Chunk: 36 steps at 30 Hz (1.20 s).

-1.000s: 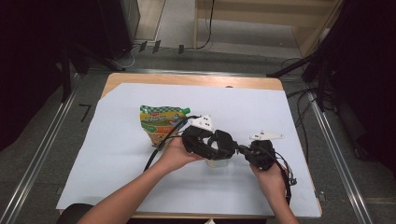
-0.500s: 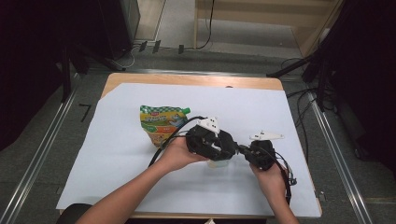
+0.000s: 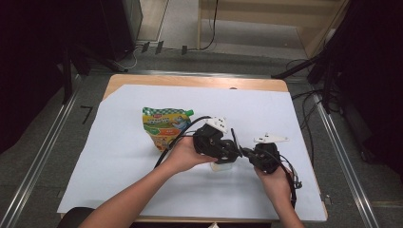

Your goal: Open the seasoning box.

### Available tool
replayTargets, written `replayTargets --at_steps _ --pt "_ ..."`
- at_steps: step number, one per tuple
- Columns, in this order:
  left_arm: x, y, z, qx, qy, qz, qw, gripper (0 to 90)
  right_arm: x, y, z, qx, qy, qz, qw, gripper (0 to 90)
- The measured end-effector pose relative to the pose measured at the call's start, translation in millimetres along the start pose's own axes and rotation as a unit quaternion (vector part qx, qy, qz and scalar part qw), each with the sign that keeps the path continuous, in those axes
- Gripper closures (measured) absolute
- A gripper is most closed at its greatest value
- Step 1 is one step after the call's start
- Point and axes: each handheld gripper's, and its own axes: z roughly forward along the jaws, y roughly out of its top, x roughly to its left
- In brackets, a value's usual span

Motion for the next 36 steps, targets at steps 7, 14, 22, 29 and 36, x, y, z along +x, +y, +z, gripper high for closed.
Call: replayTargets --at_steps 7,14,22,29,36 --pt "2.1 3.9 4.3 0.006 -0.014 -0.007 0.9999 80.2 1.7 -0.2 0.3 -0.001 0.0 -0.003 1.0 90.0" --pt "4.1 4.2 7.3 0.002 -0.018 -0.012 0.9998 84.0 2.1 -0.2 0.3 -0.001 0.002 -0.005 1.0 90.0" --pt "5.6 7.5 13.0 0.0 -0.02 -0.01 0.9998 83.8 3.4 -0.3 0.2 -0.001 -0.003 -0.006 1.0 90.0" --pt "5.0 5.3 4.4 -0.006 -0.02 -0.018 0.9996 75.5 2.3 -0.4 -10.2 -0.016 0.008 0.008 0.9998 90.0" --pt "5.2 -4.5 -17.4 0.0 -0.006 -0.021 0.9998 64.5 13.7 -13.7 -33.6 -0.022 0.024 0.012 0.9994 89.6"
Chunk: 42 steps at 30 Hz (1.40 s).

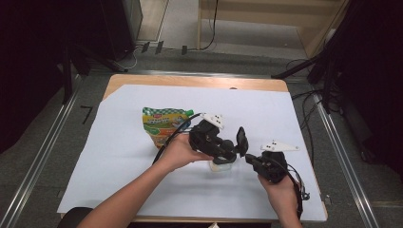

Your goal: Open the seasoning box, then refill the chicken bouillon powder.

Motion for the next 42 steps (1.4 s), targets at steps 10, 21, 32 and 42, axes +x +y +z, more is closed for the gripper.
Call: replayTargets --at_steps 10,21,32,42 --pt "5.4 -15.9 -29.4 -0.016 0.008 -0.044 0.9989 52.4 34.7 -9.8 -5.0 0.002 0.051 -0.032 0.9982 78.8" --pt "5.1 -34.9 -64.0 -0.039 0.037 -0.05 0.9973 46.1 74.5 -1.0 19.6 0.02 0.106 -0.08 0.991 64.7" --pt "6.6 -53.8 -98.5 -0.052 0.058 -0.079 0.9938 46.3 100.7 16.4 40.8 0.021 0.139 -0.121 0.9827 57.3" --pt "12.6 -69.4 -123.5 -0.045 0.081 -0.088 0.9918 47.7 114.4 30.7 63.7 0.026 0.156 -0.129 0.9789 52.1"
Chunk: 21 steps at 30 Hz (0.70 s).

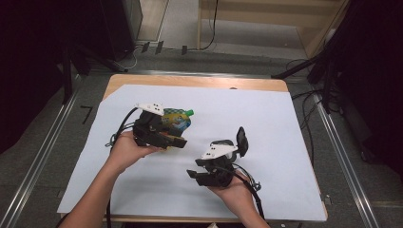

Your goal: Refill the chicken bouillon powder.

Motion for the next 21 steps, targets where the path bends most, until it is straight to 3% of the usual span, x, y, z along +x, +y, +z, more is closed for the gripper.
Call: replayTargets --at_steps 4,14,21 --pt "4.0 -4.6 -9.7 -0.002 0.009 -0.002 1.0 49.2 -0.2 2.0 6.9 -0.001 0.006 -0.003 1.0 51.7" --pt "13.0 -10.7 -25.4 -0.012 0.005 -0.009 0.9999 50.4 1.5 1.7 11.5 -0.003 0.011 -0.001 0.9999 51.8" --pt "15.8 -17.0 -36.7 -0.016 0.015 -0.015 0.9996 51.0 3.2 0.4 11.5 -0.002 0.01 -0.004 0.9999 51.8"
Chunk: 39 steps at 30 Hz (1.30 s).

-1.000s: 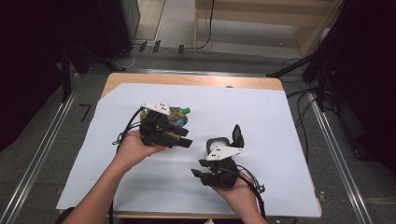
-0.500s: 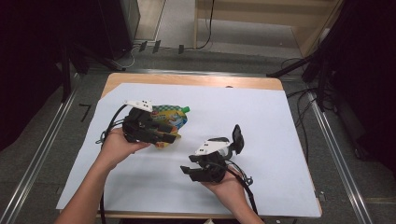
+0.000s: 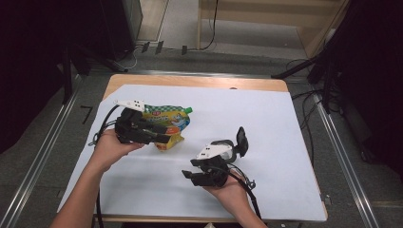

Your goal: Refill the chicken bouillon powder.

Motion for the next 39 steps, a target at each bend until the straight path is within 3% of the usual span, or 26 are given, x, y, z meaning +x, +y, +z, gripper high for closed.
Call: replayTargets --at_steps 7,14,20,26,28,33,37,39 --pt "7.5 -6.5 -19.4 -0.008 0.02 -0.011 0.9997 51.7 -0.5 -3.4 -1.9 -0.002 0.002 0.0 1.0 51.9" --pt "11.6 -13.0 -33.9 0.001 0.023 -0.008 0.9997 51.4 4.0 -4.2 2.3 0.004 0.003 -0.006 1.0 51.8" --pt "17.9 -19.2 -45.3 -0.003 0.029 -0.021 0.9994 51.6 4.2 -4.2 2.4 0.004 0.004 -0.008 1.0 51.9" --pt "23.0 -25.3 -55.6 0.011 0.053 -0.028 0.9981 51.4 4.6 -4.8 2.1 0.005 0.003 -0.007 1.0 52.1" --pt "25.4 -26.8 -59.1 0.005 0.059 -0.035 0.9977 51.4 4.6 -4.9 2.2 0.005 0.003 -0.008 1.0 52.1" --pt "28.6 -21.6 -48.3 -0.003 0.057 -0.025 0.9981 52.3 5.3 -4.7 4.4 0.007 0.004 -0.009 0.9999 52.2" --pt "30.0 -12.2 -25.4 0.013 0.058 -0.011 0.9982 53.1 4.8 -5.1 8.0 0.008 0.002 -0.013 0.9999 52.3" --pt "30.5 -10.9 -22.4 0.011 0.059 -0.006 0.9982 55.6 4.8 -5.2 8.8 0.008 0.001 -0.015 0.9998 52.3"
